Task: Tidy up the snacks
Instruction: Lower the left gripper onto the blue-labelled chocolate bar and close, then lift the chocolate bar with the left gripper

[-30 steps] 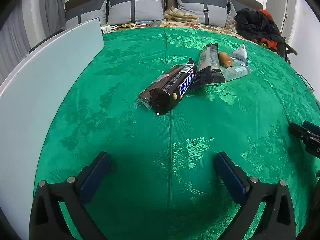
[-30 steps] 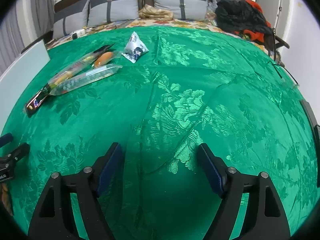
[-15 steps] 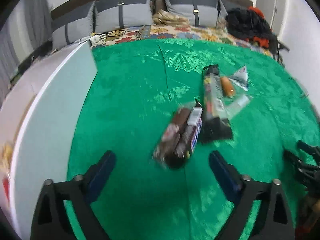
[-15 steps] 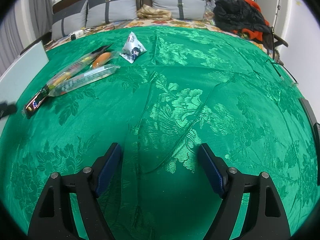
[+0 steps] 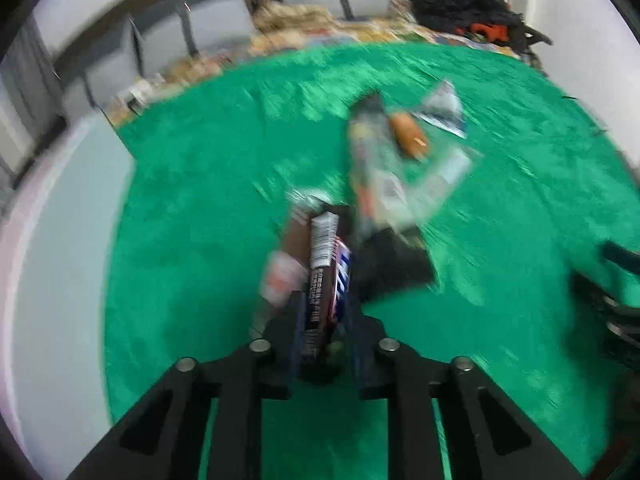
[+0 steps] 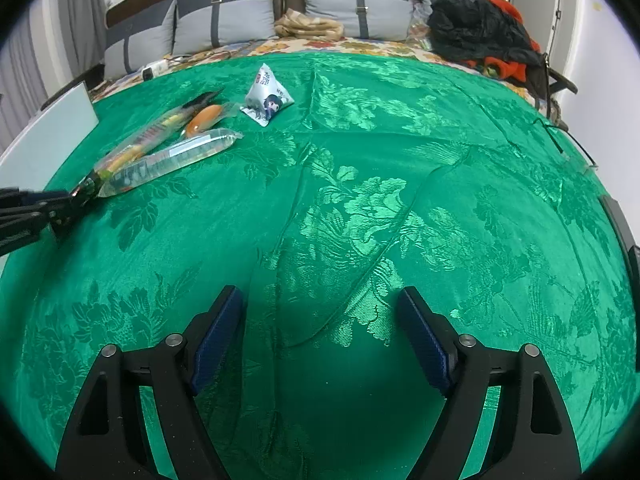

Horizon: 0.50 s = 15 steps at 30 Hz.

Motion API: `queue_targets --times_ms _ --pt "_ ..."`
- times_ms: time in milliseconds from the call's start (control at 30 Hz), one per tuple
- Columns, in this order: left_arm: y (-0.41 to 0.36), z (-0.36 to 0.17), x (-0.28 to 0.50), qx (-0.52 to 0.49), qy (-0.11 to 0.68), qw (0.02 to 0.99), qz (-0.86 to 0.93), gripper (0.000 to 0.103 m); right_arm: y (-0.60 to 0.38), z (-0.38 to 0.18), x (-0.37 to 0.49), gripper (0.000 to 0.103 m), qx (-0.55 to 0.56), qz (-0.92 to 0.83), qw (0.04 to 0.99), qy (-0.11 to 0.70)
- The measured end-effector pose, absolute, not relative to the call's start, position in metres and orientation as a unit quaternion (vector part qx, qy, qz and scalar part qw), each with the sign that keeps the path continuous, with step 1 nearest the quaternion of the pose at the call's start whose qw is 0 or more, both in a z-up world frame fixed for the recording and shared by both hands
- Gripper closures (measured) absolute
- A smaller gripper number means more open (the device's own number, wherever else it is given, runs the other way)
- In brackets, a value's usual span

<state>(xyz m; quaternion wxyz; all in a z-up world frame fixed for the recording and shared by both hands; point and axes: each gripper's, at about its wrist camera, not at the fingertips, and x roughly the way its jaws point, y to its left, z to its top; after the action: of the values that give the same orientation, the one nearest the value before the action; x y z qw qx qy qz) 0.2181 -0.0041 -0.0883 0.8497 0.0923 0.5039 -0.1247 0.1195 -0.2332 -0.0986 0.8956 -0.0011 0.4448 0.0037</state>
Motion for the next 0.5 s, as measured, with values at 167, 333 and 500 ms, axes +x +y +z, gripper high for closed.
queue_targets --times_ms 167,333,500 --pt "0.019 -0.082 0.195 0.057 0.522 0.832 -0.178 0.084 -0.233 -0.099 0.12 0.02 -0.001 0.003 0.896 0.445" --pt "0.026 -0.079 0.2 0.045 0.526 0.833 -0.163 0.063 -0.233 -0.099 0.12 0.02 -0.001 0.003 0.896 0.445" --pt "-0.004 -0.098 0.204 0.096 0.536 0.828 -0.136 0.063 -0.233 -0.099 0.12 0.02 -0.001 0.003 0.896 0.445"
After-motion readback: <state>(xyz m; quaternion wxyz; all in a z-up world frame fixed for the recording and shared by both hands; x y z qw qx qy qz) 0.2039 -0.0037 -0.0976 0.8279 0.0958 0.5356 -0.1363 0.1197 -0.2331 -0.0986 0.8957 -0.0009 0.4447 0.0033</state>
